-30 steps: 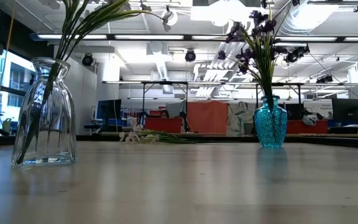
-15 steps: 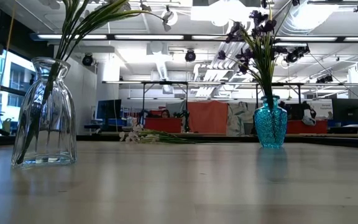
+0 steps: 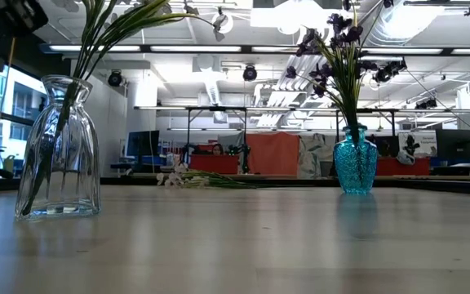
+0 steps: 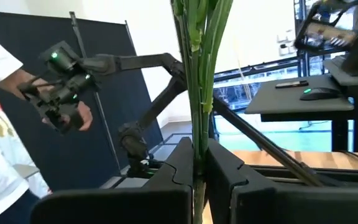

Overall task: Sort flowers into vase by color
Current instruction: Put the bottom white flowers into the transparent vase

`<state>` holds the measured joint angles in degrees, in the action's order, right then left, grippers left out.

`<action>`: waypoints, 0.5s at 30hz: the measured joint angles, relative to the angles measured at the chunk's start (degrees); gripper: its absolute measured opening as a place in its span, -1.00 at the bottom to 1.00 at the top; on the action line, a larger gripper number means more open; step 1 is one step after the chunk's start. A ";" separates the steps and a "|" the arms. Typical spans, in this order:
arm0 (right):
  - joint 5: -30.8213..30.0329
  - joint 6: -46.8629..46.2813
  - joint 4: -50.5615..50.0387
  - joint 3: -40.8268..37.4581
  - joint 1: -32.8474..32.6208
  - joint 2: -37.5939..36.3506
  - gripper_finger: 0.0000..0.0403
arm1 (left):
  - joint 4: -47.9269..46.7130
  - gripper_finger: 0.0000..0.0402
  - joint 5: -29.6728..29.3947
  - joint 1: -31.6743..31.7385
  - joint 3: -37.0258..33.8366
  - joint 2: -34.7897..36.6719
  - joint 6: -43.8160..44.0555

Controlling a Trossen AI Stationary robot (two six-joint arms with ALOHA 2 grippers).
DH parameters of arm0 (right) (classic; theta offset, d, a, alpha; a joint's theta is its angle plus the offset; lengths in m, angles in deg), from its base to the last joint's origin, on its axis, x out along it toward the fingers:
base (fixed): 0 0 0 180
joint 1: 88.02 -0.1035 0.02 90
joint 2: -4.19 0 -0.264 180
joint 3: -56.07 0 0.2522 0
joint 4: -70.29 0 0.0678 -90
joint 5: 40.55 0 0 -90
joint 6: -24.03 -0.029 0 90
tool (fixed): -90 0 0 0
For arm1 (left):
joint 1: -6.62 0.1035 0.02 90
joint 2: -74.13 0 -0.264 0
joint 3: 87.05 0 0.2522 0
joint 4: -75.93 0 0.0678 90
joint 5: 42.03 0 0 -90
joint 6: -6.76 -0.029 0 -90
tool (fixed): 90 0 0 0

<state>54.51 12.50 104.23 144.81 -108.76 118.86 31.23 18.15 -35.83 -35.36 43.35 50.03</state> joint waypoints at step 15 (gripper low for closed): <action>1.60 1.79 -11.79 -0.04 2.77 0.00 -0.96 | -13.64 -1.00 5.38 -4.56 -3.40 -3.59 8.12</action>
<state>56.10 14.29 92.44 144.76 -105.99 118.86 17.60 23.54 -40.39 -38.77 39.75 58.15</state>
